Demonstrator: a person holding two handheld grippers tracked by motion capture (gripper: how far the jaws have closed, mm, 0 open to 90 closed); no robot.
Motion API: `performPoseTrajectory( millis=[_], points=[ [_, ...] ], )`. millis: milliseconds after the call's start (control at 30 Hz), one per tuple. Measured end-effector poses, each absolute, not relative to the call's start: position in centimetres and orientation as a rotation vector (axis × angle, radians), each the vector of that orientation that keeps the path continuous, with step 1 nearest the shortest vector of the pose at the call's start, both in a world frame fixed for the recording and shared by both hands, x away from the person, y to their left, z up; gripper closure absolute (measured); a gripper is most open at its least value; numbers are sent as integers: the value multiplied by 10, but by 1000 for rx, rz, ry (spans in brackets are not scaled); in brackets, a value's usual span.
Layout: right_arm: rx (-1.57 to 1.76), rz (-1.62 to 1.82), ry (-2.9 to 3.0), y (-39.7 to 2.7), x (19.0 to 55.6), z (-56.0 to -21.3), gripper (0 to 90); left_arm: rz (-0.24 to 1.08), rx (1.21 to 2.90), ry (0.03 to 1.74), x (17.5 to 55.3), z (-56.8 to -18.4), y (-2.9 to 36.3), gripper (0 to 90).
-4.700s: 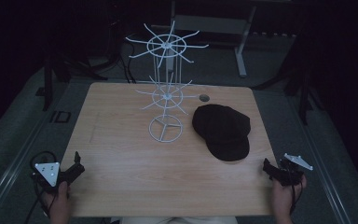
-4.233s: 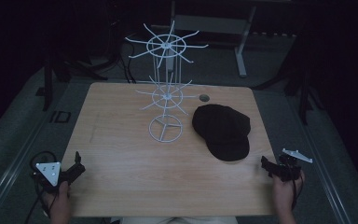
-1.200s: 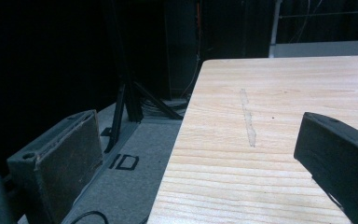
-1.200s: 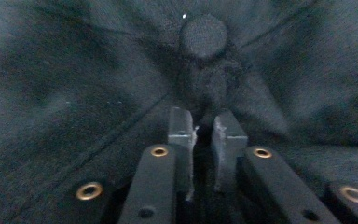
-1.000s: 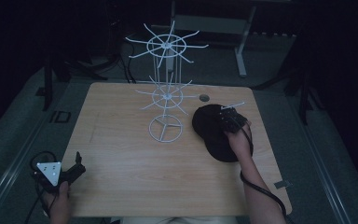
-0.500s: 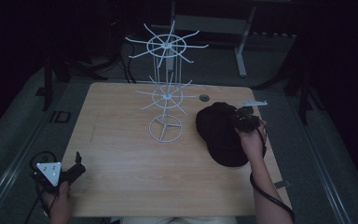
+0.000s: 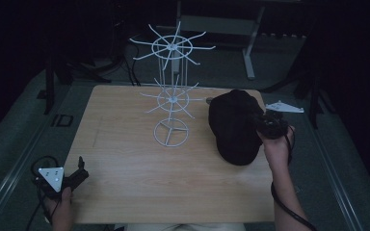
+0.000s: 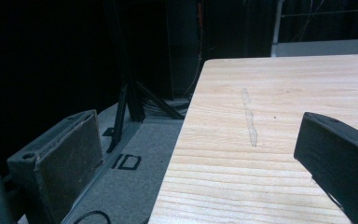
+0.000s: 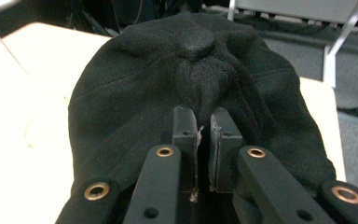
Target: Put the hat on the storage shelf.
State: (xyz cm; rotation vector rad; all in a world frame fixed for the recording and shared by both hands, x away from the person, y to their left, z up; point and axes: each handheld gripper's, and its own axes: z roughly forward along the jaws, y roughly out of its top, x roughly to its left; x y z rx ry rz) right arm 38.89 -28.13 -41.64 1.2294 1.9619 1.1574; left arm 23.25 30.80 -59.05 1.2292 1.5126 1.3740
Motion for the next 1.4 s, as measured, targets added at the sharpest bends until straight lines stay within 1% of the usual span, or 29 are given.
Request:
performPoseTrajectory(
  millis=[367, 467, 500, 900, 1067, 1200, 1400],
  points=[
    [1114, 1294, 1896, -288, 358, -361, 833, 1376, 1233, 1509, 233, -591, 307, 13],
    [1103, 1305, 1888, -289, 354, -355, 833, 1380, 1237, 1509, 233, -591, 307, 13],
    [1068, 1338, 1866, -290, 345, -342, 833, 1381, 1239, 1509, 233, -591, 307, 13],
    [865, 1415, 1815, -281, 304, -275, 833, 1384, 1246, 1506, 233, -591, 306, 13],
    [774, 1469, 1780, -271, 287, -243, 833, 1386, 1245, 1508, 233, -591, 306, 13],
    [724, 1495, 1767, -257, 281, -224, 833, 1384, 1244, 1507, 233, -591, 307, 13],
    [664, 1512, 1803, -232, 282, -219, 833, 1379, 1245, 1506, 233, -590, 307, 13]
  ],
)
